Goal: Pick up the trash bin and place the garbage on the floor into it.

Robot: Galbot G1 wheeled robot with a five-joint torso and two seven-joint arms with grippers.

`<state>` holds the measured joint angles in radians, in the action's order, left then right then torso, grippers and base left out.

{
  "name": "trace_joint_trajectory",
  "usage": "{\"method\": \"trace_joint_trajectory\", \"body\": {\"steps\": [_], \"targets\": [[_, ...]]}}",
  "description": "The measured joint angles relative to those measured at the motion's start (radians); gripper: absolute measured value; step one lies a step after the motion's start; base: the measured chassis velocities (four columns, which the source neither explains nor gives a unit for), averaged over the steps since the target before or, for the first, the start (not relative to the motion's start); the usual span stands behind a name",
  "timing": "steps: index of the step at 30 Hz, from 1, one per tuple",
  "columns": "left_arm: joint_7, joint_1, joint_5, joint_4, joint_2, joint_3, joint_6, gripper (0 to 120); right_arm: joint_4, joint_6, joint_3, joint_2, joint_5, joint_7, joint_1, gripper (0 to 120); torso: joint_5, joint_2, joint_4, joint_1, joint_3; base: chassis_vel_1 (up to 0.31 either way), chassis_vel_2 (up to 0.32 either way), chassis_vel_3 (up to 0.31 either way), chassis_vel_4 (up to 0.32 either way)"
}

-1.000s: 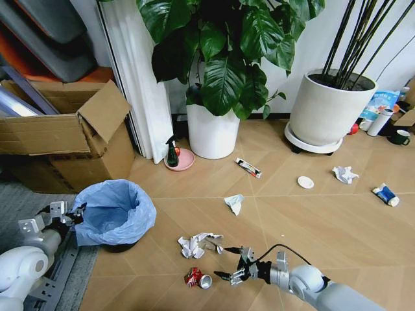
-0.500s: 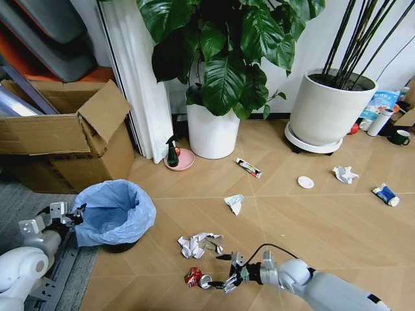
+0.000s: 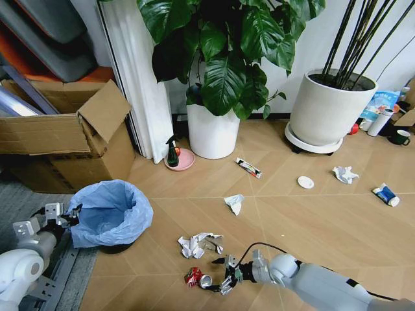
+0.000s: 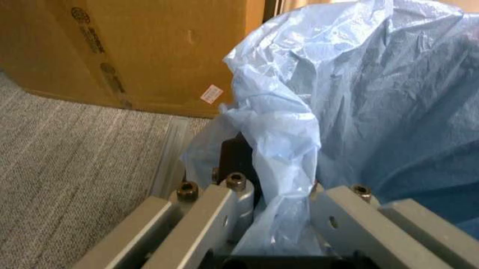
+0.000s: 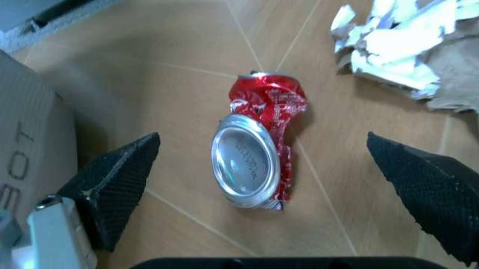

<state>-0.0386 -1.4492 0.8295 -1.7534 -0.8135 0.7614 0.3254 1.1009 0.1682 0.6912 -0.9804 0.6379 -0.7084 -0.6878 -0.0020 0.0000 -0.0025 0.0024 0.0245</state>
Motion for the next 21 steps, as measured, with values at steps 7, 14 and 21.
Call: {"method": "trace_joint_trajectory", "body": {"steps": [7,14,21], "targets": [[0.001,0.005,0.001,0.004,0.001,-0.001,0.0,0,-0.053,-0.003,0.056,-0.056,-0.005,-0.004,0.032,100,-0.0001,0.0,0.0,0.0,0.0,0.0,0.0,0.0,0.0],[0.001,0.006,0.004,0.001,0.002,0.0,0.0,0,-0.134,-0.005,0.082,-0.15,-0.033,-0.009,0.044,100,0.0003,0.0,0.0,0.0,0.0,0.0,0.0,0.0,0.0],[0.001,0.0,0.004,-0.002,-0.002,0.002,0.0,0,-0.18,-0.004,0.072,-0.189,-0.067,-0.012,0.042,90,0.0,0.0,0.0001,0.0,0.0,0.0,0.0,0.0,0.0]]}}
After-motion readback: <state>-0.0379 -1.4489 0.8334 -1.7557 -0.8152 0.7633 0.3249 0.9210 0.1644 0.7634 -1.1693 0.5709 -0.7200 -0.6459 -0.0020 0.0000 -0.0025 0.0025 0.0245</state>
